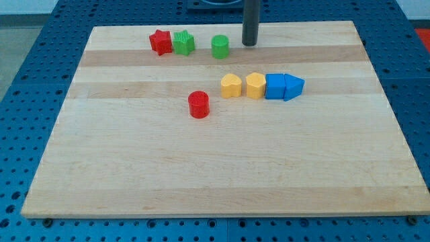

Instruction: Slide the green circle close to the green star

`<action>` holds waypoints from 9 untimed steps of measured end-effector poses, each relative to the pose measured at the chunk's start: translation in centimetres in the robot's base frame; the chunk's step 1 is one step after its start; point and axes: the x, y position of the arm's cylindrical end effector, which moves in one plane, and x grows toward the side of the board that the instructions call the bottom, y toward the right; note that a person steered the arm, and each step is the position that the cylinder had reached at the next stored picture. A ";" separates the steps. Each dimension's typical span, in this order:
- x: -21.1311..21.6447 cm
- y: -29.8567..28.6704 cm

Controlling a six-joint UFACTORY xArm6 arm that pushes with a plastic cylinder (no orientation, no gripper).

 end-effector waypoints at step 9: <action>2.1 -6.8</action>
